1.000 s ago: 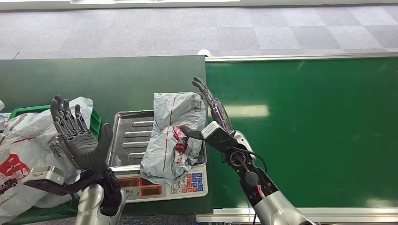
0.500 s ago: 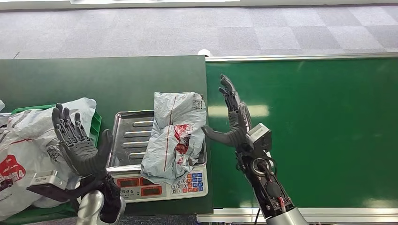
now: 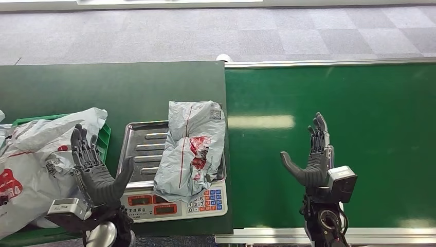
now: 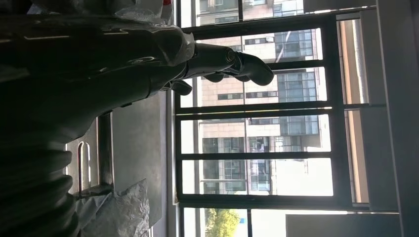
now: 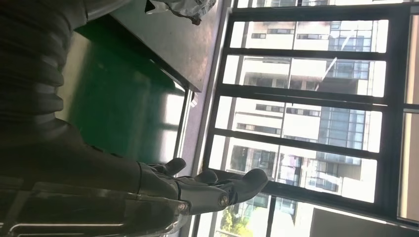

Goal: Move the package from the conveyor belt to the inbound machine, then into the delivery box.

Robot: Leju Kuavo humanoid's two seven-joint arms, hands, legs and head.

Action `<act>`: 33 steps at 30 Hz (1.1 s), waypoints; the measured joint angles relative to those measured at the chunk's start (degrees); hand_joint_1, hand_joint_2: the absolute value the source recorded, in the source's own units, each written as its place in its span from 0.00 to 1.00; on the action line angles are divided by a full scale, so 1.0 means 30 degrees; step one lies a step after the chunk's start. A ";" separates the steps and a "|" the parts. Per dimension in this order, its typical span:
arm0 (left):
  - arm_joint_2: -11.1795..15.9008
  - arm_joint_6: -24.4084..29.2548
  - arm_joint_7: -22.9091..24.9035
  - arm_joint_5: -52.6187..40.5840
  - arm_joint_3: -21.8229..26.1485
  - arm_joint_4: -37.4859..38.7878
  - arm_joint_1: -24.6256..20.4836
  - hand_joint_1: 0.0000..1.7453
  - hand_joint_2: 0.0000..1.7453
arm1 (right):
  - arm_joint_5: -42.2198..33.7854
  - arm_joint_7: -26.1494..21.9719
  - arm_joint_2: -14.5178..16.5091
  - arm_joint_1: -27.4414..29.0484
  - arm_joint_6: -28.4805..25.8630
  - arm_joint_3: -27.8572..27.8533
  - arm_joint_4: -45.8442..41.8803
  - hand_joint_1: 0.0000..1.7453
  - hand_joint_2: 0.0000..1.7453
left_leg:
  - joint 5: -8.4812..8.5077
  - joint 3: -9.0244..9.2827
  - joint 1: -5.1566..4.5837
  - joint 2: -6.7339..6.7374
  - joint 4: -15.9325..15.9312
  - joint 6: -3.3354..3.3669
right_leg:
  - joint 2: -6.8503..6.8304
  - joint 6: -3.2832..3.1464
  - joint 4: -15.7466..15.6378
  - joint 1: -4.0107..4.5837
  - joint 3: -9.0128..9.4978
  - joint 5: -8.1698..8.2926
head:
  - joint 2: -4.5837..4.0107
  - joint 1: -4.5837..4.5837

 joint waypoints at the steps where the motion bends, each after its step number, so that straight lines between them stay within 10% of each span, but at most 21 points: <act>1: 0.0027 0.0000 0.0000 -0.0009 -0.0044 0.0015 0.0020 0.00 1.00 | 0.0024 0.0025 0.0002 0.0093 0.0018 -0.0138 -0.0109 0.00 1.00 | 0.0001 0.0002 0.0000 -0.0001 0.0000 0.0000 | 0.0000 0.0000 0.0000 0.0000 0.0001 0.0000 | 0.0000 0.0000; 13: 0.0271 -0.0277 0.0226 -0.0770 -0.0366 0.0138 0.0128 0.00 1.00 | 0.0388 0.0344 0.0026 0.0748 0.0053 -0.0880 -0.0709 0.00 1.00 | 0.0002 0.0004 0.0000 -0.0021 0.0002 0.0000 | -0.0004 0.0000 0.0000 -0.0001 0.0002 -0.0001 | 0.0000 0.0000; 33: 0.1598 -0.5816 0.3796 -1.2307 -0.4180 0.2552 -0.0509 0.00 1.00 | 0.3727 0.1186 0.1111 0.2280 0.1306 -0.2452 -0.1281 0.00 1.00 | 0.0002 0.0007 -0.0001 -0.0014 0.0002 0.0000 | -0.0002 0.0000 0.0000 -0.0003 0.0002 0.0000 | 0.0000 0.0000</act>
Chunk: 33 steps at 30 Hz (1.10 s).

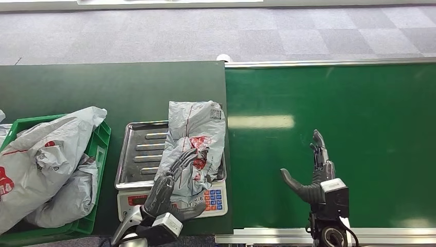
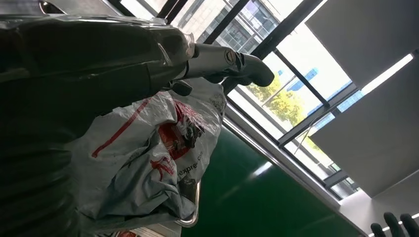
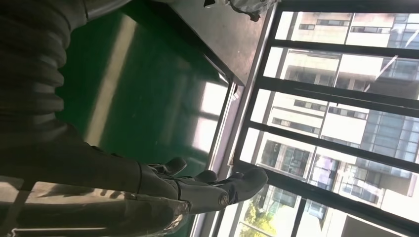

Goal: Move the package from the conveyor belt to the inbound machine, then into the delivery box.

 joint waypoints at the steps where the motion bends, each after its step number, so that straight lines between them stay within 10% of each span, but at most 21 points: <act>1: 0.0029 -0.0142 0.0162 -0.0149 -0.0093 0.0126 -0.0079 0.00 1.00 | 0.0024 0.0025 0.0020 0.0030 0.0029 -0.0091 -0.0042 0.00 1.00 | 0.0000 0.0001 0.0000 0.0000 0.0000 0.0000 | 0.0000 0.0000 0.0000 0.0000 0.0000 0.0000 | 0.0000 -0.0002; 15: -0.0186 0.2177 0.5896 -0.3908 0.0658 0.2209 -0.0466 0.00 1.00 | 0.0938 0.0042 0.0597 0.1532 0.0024 -0.0696 -0.1036 0.00 1.00 | -0.0002 0.0008 0.0001 0.0012 -0.0004 -0.0001 | 0.0001 -0.0001 0.0000 0.0001 0.0006 -0.0002 | 0.0000 0.0000; 33: -0.0581 0.2334 0.6122 -0.4080 0.1306 0.2845 -0.0624 0.00 1.00 | 0.1015 0.0062 0.0929 0.1693 -0.0009 -0.0821 -0.1204 0.00 1.00 | -0.0001 0.0022 0.0000 0.0015 -0.0004 -0.0001 | 0.0001 -0.0001 0.0000 0.0001 0.0018 -0.0001 | 0.0000 0.0000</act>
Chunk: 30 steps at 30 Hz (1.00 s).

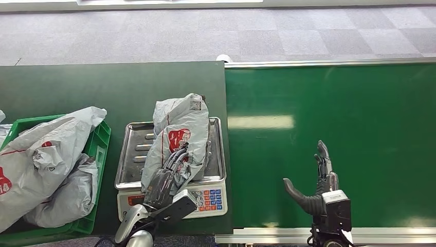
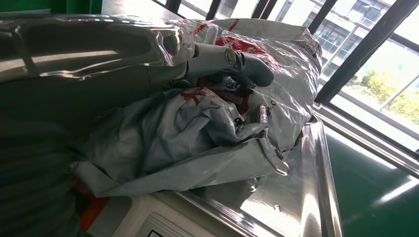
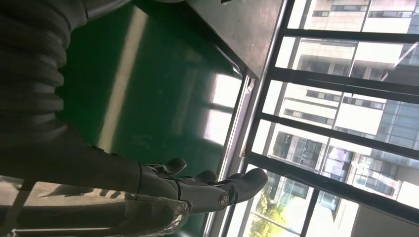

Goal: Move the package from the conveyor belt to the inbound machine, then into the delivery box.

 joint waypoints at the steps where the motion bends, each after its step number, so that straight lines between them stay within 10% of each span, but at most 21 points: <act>1: 0.0000 0.0005 0.0029 -0.0038 0.0004 0.0013 -0.0007 0.00 1.00 | 0.0002 0.0000 0.0002 0.0000 0.0000 -0.0013 0.0000 0.00 1.00 | 0.0000 0.0000 0.0000 0.0000 0.0000 0.0000 | 0.0000 0.0000 0.0000 0.0000 0.0001 0.0000 | 0.0000 0.0000; 6: -0.0035 0.0013 0.0438 -0.0561 0.0077 0.0049 -0.0027 0.03 1.00 | 0.0058 0.0026 0.0071 -0.0002 -0.0013 -0.0153 0.0000 0.00 1.00 | 0.0000 0.0000 0.0000 0.0001 0.0000 0.0000 | 0.0000 0.0000 0.0000 0.0000 0.0004 0.0000 | 0.0000 0.0000; 10: -0.0058 -0.0359 0.0051 -0.0078 0.0208 0.0033 -0.0006 0.89 1.00 | 0.0058 0.0036 0.0078 -0.0019 -0.0024 -0.0173 0.0002 0.00 1.00 | 0.0000 0.0000 0.0000 -0.0003 0.0000 0.0000 | 0.0000 0.0000 0.0000 0.0000 0.0009 0.0000 | 0.0000 0.0000; 12: -0.0082 -0.0355 -0.0350 0.0474 0.0282 -0.0025 0.0046 0.99 1.00 | 0.0056 0.0036 0.0078 -0.0028 -0.0046 -0.0175 0.0005 0.00 1.00 | 0.0000 0.0000 0.0000 -0.0003 -0.0001 0.0000 | -0.0001 0.0000 0.0000 0.0000 0.0011 0.0000 | 0.0000 0.0000; 30: -0.0095 0.0410 -0.3462 0.5422 0.0865 -0.1567 0.1183 1.00 1.00 | -0.0310 -0.0087 -0.0033 -0.0309 -0.0291 -0.0131 0.0242 0.00 1.00 | -0.0001 -0.0014 -0.0001 -0.0014 -0.0001 0.0000 | -0.0002 0.0001 0.0001 0.0000 0.0000 -0.0002 | 0.0000 0.0000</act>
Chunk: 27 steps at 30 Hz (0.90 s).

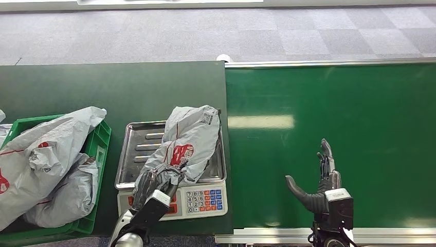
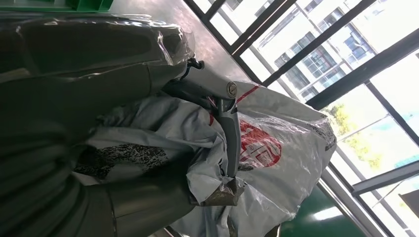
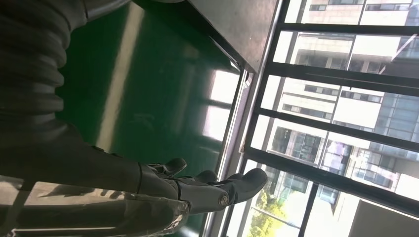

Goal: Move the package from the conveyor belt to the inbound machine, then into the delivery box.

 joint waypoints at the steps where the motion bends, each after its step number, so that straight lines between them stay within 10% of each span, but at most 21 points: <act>1: 0.0000 0.0004 -0.0016 0.0009 0.0011 -0.0056 0.0019 1.00 1.00 | -0.0007 0.0000 -0.0009 0.0000 0.0000 0.0000 0.0009 0.00 1.00 | 0.0000 0.0000 0.0000 0.0000 0.0000 0.0000 | 0.0000 0.0000 0.0000 0.0000 0.0000 0.0000 | 0.0000 0.0000; 14: 0.0236 0.4576 -0.6259 0.4657 -0.0320 -0.2604 0.0383 1.00 1.00 | -0.0425 -0.0124 -0.0129 -0.0189 0.0013 0.0036 0.0193 0.00 1.00 | 0.0000 -0.0005 0.0000 0.0002 0.0000 0.0000 | 0.0000 0.0000 0.0000 0.0001 -0.0007 0.0000 | 0.0000 0.0000; 27: -0.0323 -0.4367 -0.6462 1.2967 0.0093 -0.9967 0.1662 1.00 1.00 | -0.0674 -0.0372 -0.0373 -0.1125 -0.0066 0.0239 0.1370 0.00 1.00 | -0.0001 -0.0009 -0.0001 -0.0002 0.0000 0.0000 | -0.0001 0.0000 0.0000 -0.0001 -0.0008 0.0000 | 0.0000 -0.0004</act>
